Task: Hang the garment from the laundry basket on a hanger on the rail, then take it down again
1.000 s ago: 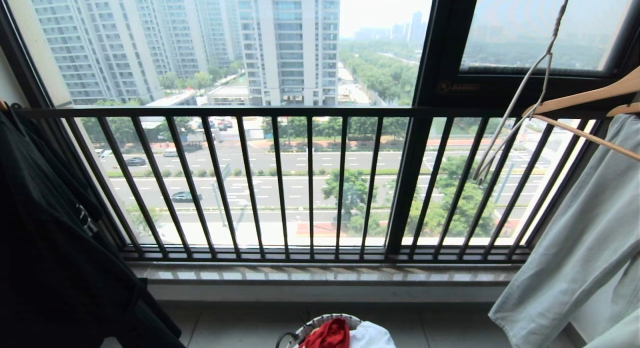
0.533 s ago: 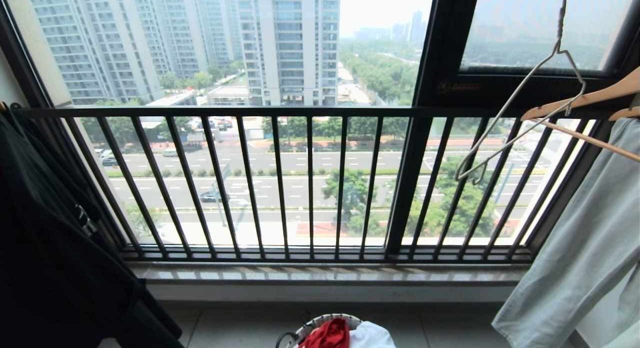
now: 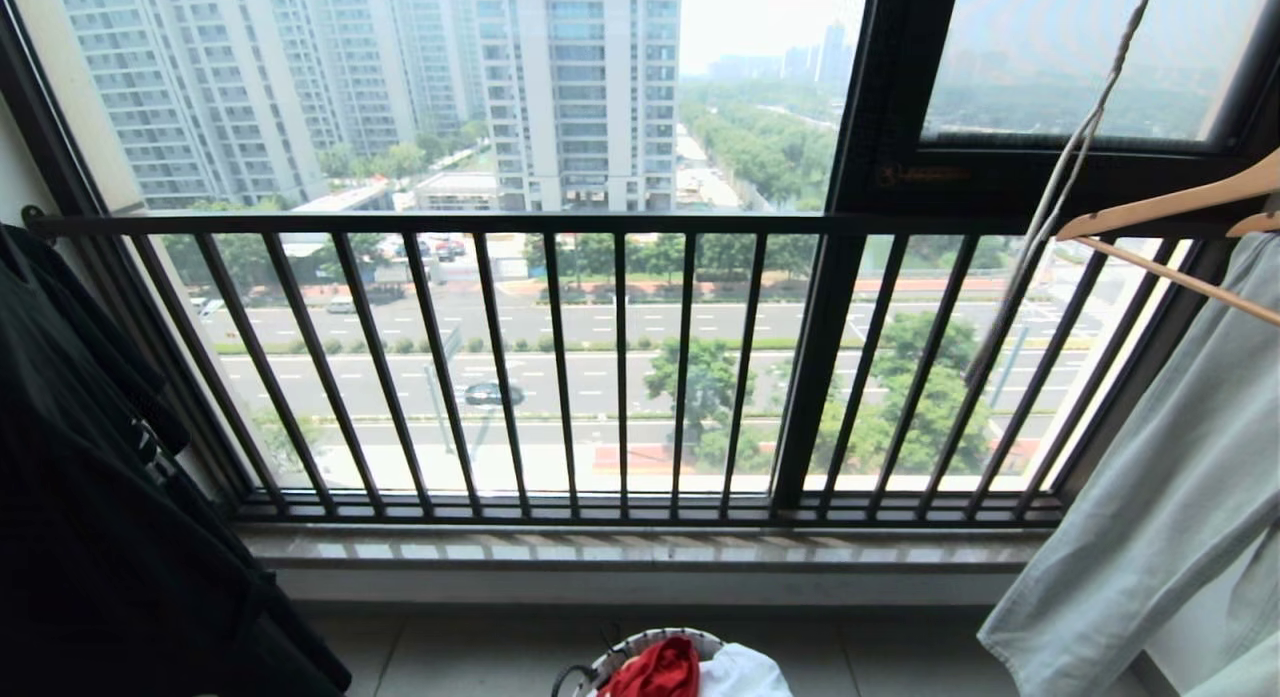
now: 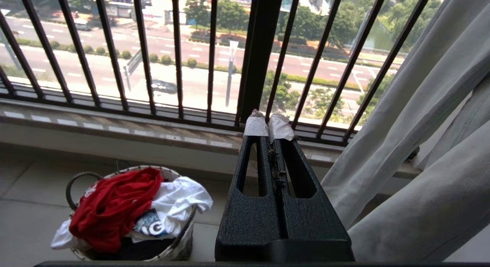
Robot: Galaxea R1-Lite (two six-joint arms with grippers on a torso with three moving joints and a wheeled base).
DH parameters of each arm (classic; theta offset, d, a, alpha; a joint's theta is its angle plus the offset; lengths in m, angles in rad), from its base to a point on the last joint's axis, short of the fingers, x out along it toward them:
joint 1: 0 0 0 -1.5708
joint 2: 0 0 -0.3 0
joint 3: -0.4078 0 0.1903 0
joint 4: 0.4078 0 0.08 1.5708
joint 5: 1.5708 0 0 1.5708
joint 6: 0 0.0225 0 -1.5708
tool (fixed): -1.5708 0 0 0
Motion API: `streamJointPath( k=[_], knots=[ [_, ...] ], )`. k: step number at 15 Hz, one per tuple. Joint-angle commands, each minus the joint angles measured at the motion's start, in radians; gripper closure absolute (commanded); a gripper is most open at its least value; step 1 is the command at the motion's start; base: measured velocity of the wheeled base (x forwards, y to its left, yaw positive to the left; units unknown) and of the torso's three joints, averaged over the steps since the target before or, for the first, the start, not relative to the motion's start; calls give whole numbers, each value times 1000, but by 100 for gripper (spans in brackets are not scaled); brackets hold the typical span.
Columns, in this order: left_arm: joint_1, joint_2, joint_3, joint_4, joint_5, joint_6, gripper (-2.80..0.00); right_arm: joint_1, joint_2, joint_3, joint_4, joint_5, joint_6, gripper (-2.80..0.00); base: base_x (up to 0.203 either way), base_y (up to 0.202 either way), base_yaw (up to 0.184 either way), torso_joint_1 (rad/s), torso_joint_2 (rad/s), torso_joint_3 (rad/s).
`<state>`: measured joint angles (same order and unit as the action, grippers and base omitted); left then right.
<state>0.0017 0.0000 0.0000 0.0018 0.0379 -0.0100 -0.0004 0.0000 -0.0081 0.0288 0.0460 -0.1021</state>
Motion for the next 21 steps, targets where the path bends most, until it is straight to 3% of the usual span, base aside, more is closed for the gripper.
streamJointPath(
  k=[1,4,21],
  knots=[
    [1,2,0,0,2,-27,0,0,2,-3,9,3,14,0,0,0,0,0,0,0],
    [0,2,0,0,4,-67,0,0,2,-3,8,2,24,0,0,0,0,0,0,0],
    [1,2,0,0,4,-67,0,0,2,-3,7,-1,33,0,0,0,0,0,0,0]
  ],
)
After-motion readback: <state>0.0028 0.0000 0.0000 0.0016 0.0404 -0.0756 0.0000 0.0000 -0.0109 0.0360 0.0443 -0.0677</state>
